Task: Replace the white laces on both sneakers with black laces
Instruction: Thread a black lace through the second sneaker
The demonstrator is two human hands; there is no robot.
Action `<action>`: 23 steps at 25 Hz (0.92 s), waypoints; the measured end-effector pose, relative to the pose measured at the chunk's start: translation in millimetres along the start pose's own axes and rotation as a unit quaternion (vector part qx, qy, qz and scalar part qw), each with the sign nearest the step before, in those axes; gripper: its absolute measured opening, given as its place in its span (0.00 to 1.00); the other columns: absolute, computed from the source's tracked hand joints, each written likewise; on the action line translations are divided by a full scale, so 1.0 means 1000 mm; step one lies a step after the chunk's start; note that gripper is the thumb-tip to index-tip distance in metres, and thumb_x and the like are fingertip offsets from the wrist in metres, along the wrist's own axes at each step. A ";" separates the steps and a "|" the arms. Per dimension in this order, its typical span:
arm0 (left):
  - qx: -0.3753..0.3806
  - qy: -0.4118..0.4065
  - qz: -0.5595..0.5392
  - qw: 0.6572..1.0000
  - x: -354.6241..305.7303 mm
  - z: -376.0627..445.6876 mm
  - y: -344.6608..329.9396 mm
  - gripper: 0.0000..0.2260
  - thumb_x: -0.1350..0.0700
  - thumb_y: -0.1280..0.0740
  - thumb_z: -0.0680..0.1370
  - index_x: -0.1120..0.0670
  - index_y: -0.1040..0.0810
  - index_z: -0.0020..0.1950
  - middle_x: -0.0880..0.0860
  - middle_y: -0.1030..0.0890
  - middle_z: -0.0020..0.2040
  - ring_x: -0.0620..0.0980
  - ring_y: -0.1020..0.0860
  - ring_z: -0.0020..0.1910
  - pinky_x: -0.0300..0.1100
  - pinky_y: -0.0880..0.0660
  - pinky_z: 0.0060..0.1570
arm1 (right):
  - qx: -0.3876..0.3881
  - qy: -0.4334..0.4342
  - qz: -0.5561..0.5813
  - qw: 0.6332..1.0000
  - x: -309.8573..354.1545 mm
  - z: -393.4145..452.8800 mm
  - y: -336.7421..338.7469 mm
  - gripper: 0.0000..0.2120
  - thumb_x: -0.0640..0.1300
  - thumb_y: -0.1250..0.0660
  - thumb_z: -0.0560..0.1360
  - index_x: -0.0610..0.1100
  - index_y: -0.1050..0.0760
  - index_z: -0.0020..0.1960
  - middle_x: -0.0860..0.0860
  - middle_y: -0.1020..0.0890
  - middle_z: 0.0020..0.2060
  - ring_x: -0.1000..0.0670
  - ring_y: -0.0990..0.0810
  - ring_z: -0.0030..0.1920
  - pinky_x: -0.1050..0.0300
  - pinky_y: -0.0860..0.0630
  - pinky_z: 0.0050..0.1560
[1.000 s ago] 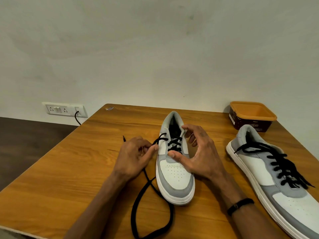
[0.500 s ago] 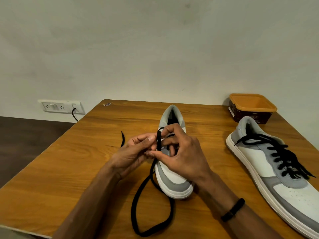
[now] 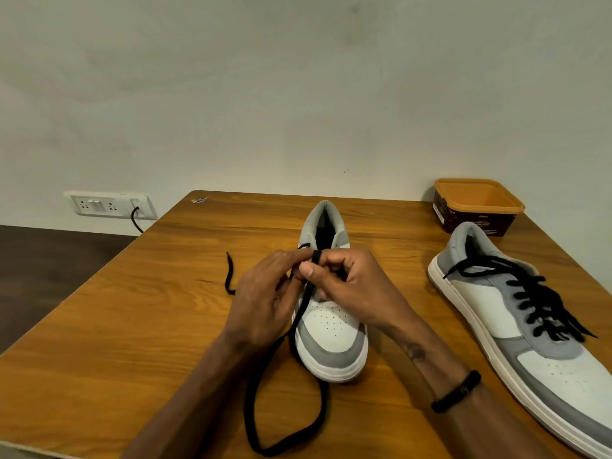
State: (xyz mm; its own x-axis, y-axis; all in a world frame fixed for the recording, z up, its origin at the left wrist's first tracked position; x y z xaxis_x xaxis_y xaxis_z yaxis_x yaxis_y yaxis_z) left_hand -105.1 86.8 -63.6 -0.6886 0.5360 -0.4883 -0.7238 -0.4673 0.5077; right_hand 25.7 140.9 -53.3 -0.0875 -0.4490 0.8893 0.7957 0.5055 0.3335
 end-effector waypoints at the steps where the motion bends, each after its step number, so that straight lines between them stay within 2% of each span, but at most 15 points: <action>1: -0.003 0.000 0.003 1.000 0.001 0.000 0.001 0.10 0.60 0.33 0.84 0.55 0.19 0.65 0.46 0.18 0.52 0.48 0.20 0.42 0.46 0.23 0.39 | 0.012 -0.008 0.012 1.000 0.001 0.000 0.001 0.12 0.49 0.31 0.83 0.45 0.17 0.43 0.52 0.18 0.31 0.51 0.20 0.33 0.56 0.24 0.36; 3: -0.010 0.014 0.011 1.000 0.002 0.000 0.003 0.07 0.59 0.31 0.83 0.53 0.19 0.61 0.44 0.18 0.48 0.49 0.22 0.37 0.47 0.25 0.35 | 0.022 -0.009 0.010 1.000 -0.001 0.002 0.003 0.19 0.54 0.37 0.85 0.45 0.21 0.40 0.55 0.23 0.30 0.52 0.27 0.32 0.53 0.30 0.36; 5: -0.018 0.020 0.011 1.000 0.000 0.001 0.003 0.08 0.56 0.30 0.83 0.53 0.19 0.62 0.44 0.19 0.46 0.49 0.23 0.34 0.46 0.25 0.33 | 0.034 0.002 -0.029 0.999 -0.001 0.003 0.002 0.23 0.58 0.42 0.86 0.46 0.25 0.38 0.54 0.27 0.29 0.51 0.31 0.31 0.51 0.34 0.36; 7: -0.021 0.013 0.012 1.000 -0.004 0.000 0.003 0.08 0.56 0.31 0.83 0.54 0.19 0.62 0.44 0.19 0.45 0.48 0.22 0.35 0.45 0.25 0.33 | 0.052 0.012 -0.046 0.997 0.000 0.002 -0.002 0.24 0.59 0.43 0.86 0.46 0.25 0.37 0.54 0.26 0.28 0.52 0.31 0.29 0.52 0.33 0.35; 9: -0.050 0.031 0.009 0.998 -0.003 0.001 0.007 0.06 0.56 0.33 0.85 0.54 0.19 0.60 0.44 0.19 0.42 0.48 0.23 0.34 0.43 0.26 0.31 | 0.049 0.003 -0.013 0.999 0.003 0.000 -0.001 0.23 0.56 0.39 0.86 0.46 0.23 0.36 0.51 0.24 0.28 0.52 0.29 0.28 0.55 0.31 0.33; 11: -0.112 0.100 -0.016 0.989 0.008 -0.001 0.020 0.03 0.57 0.34 0.85 0.54 0.21 0.56 0.46 0.21 0.38 0.48 0.25 0.30 0.41 0.30 0.26 | -0.009 -0.029 0.093 0.995 0.004 -0.002 0.013 0.19 0.53 0.33 0.82 0.44 0.23 0.36 0.48 0.24 0.28 0.51 0.29 0.29 0.58 0.28 0.34; 13: -0.161 0.145 -0.012 0.976 0.019 -0.002 0.033 0.02 0.58 0.34 0.85 0.53 0.22 0.53 0.47 0.21 0.38 0.46 0.26 0.29 0.36 0.33 0.24 | -0.083 -0.062 0.246 0.964 -0.008 -0.003 0.039 0.17 0.52 0.32 0.80 0.44 0.26 0.37 0.49 0.28 0.26 0.50 0.31 0.28 0.55 0.27 0.38; 15: -0.156 0.158 0.009 0.975 0.024 -0.003 0.034 0.03 0.57 0.32 0.83 0.53 0.22 0.50 0.46 0.21 0.39 0.44 0.24 0.30 0.33 0.33 0.25 | -0.150 -0.068 0.333 0.928 -0.023 -0.004 0.070 0.21 0.56 0.35 0.82 0.47 0.30 0.35 0.52 0.33 0.24 0.50 0.35 0.26 0.56 0.29 0.37; 17: -0.134 0.159 0.023 0.978 0.024 -0.005 0.028 0.05 0.52 0.32 0.81 0.52 0.21 0.48 0.44 0.21 0.37 0.43 0.23 0.32 0.32 0.31 0.27 | -0.199 -0.060 0.395 0.895 -0.034 -0.003 0.091 0.22 0.58 0.38 0.84 0.48 0.30 0.36 0.55 0.35 0.24 0.53 0.38 0.24 0.59 0.35 0.32; 18: -0.126 0.162 0.026 0.978 0.025 -0.005 0.024 0.07 0.49 0.34 0.80 0.51 0.22 0.47 0.43 0.21 0.37 0.43 0.23 0.32 0.33 0.30 0.27 | -0.216 -0.057 0.422 0.879 -0.039 -0.003 0.097 0.21 0.58 0.38 0.84 0.48 0.29 0.37 0.56 0.35 0.24 0.55 0.39 0.23 0.60 0.38 0.30; 20: -0.127 0.187 0.038 0.973 0.030 -0.007 0.024 0.09 0.45 0.36 0.78 0.49 0.22 0.47 0.43 0.21 0.37 0.44 0.23 0.32 0.43 0.26 0.27 | -0.239 -0.059 0.444 0.861 -0.047 -0.003 0.100 0.18 0.58 0.37 0.84 0.48 0.26 0.41 0.56 0.35 0.25 0.57 0.41 0.22 0.61 0.43 0.27; 22: -0.158 0.199 0.027 0.967 0.030 -0.007 0.031 0.09 0.46 0.35 0.79 0.49 0.22 0.54 0.44 0.20 0.41 0.45 0.22 0.35 0.45 0.25 0.29 | -0.244 -0.069 0.408 0.877 -0.048 -0.005 0.099 0.15 0.56 0.35 0.83 0.46 0.23 0.46 0.55 0.34 0.26 0.57 0.40 0.23 0.61 0.44 0.27; 23: -0.177 0.183 0.020 0.967 0.024 -0.006 0.037 0.11 0.48 0.34 0.80 0.50 0.22 0.60 0.44 0.20 0.44 0.44 0.22 0.39 0.43 0.24 0.35 | -0.238 -0.078 0.372 0.894 -0.044 -0.006 0.094 0.14 0.55 0.34 0.83 0.45 0.22 0.47 0.55 0.33 0.27 0.56 0.39 0.24 0.61 0.43 0.28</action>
State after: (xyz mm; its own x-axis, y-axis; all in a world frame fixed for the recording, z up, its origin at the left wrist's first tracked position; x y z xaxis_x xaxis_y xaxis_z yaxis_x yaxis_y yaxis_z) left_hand -149.0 77.8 -61.1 -0.6395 0.2576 -0.7243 -0.6206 -0.7290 0.2887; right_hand 108.1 203.8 -63.1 0.5188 0.0077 0.8549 0.8300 0.2350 -0.5058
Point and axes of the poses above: each hand's wrist, its own z-axis towards the middle knuckle, its own y-axis out of the back of the hand, x = y × z, the point moved 8 cm from there along z, towards the middle knuckle
